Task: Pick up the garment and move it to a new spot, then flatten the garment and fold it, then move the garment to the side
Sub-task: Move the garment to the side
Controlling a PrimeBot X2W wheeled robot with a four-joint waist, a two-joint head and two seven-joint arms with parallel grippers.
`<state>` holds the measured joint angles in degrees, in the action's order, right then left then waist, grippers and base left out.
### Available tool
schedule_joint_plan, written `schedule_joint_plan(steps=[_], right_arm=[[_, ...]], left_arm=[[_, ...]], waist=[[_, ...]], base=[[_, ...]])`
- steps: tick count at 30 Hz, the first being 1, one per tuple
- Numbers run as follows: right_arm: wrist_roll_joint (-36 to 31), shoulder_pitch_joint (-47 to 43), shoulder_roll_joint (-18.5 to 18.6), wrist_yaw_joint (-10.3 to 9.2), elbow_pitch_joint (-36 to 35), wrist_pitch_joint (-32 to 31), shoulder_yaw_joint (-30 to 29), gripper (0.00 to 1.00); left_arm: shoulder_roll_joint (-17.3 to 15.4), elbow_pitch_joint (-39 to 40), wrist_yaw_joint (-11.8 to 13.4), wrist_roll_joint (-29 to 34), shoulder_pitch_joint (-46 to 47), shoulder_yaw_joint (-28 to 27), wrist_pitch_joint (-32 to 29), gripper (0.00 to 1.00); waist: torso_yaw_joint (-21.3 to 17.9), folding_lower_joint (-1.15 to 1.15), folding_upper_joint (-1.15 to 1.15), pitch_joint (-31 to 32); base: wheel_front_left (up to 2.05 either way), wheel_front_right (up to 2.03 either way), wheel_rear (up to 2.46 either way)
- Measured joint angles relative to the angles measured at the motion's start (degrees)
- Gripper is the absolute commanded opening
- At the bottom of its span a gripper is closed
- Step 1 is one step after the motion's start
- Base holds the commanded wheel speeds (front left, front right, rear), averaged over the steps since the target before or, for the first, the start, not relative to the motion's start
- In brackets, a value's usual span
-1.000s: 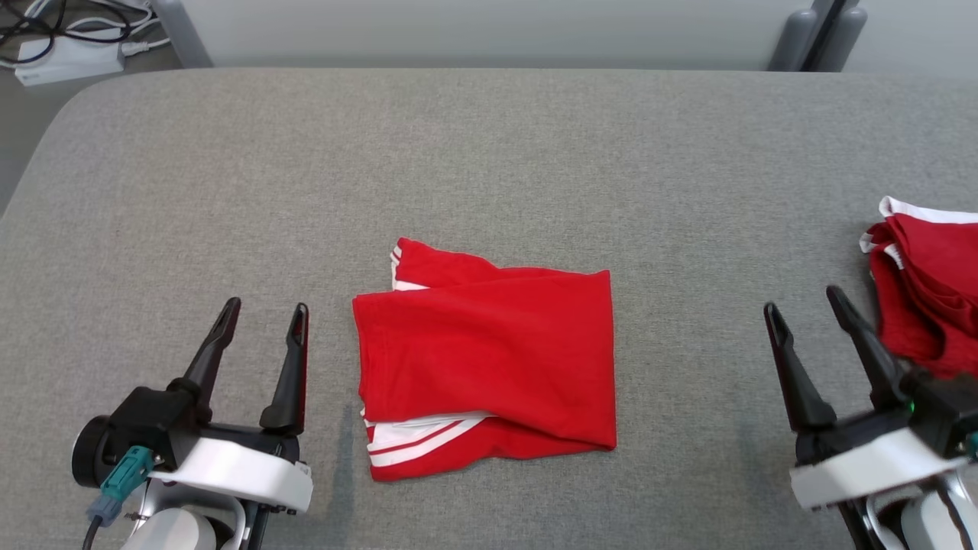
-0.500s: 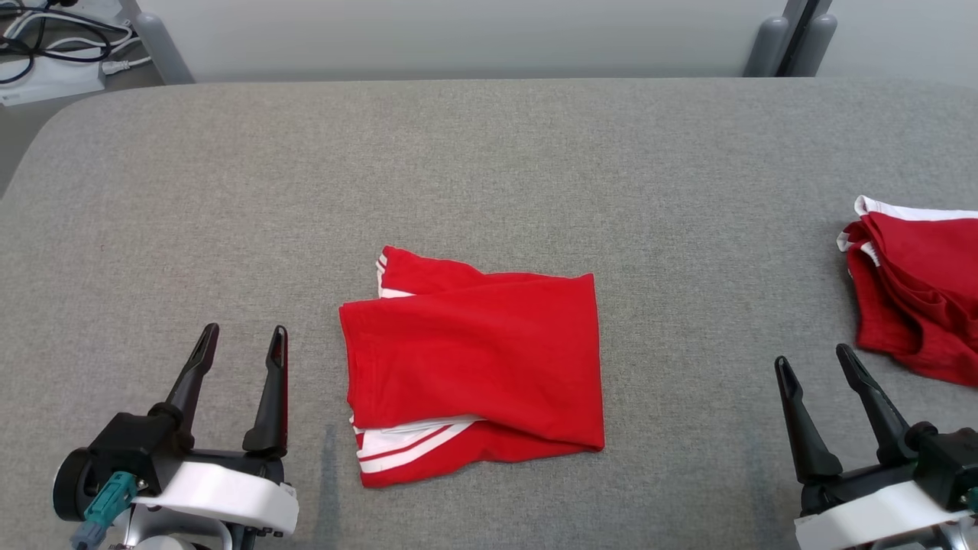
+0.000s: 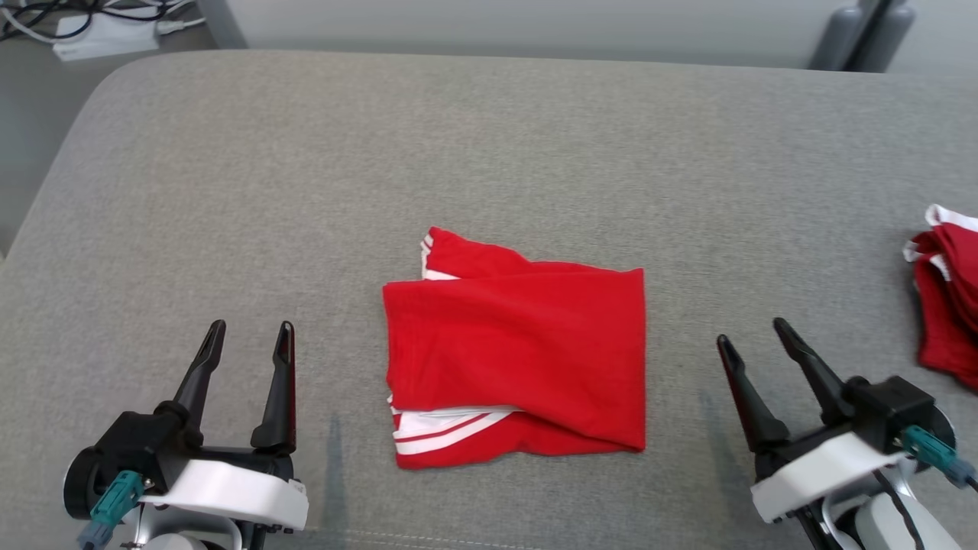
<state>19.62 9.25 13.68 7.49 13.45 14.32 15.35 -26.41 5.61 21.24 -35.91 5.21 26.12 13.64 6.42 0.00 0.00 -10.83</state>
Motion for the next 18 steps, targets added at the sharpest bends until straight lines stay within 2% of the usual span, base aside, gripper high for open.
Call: schedule_joint_plan(steps=[10, 18], right_arm=[[6.99, 6.38, 0.2, 0.0, 11.32, -1.21, 9.02, 1.0], [12.93, 8.26, -0.9, 0.0, 17.35, -2.22, 10.5, 1.0]], left_arm=[[2.78, -1.4, -1.25, 0.02, 1.27, 1.04, 0.55, 1.0], [3.85, -2.81, -2.6, 0.12, 1.43, 1.02, 0.58, 1.0]], waist=[[5.46, 0.0, 0.0, -1.31], [7.81, 0.0, 0.0, -1.93]], base=[[0.0, 0.0, 0.0], [0.0, 0.0, 0.0]])
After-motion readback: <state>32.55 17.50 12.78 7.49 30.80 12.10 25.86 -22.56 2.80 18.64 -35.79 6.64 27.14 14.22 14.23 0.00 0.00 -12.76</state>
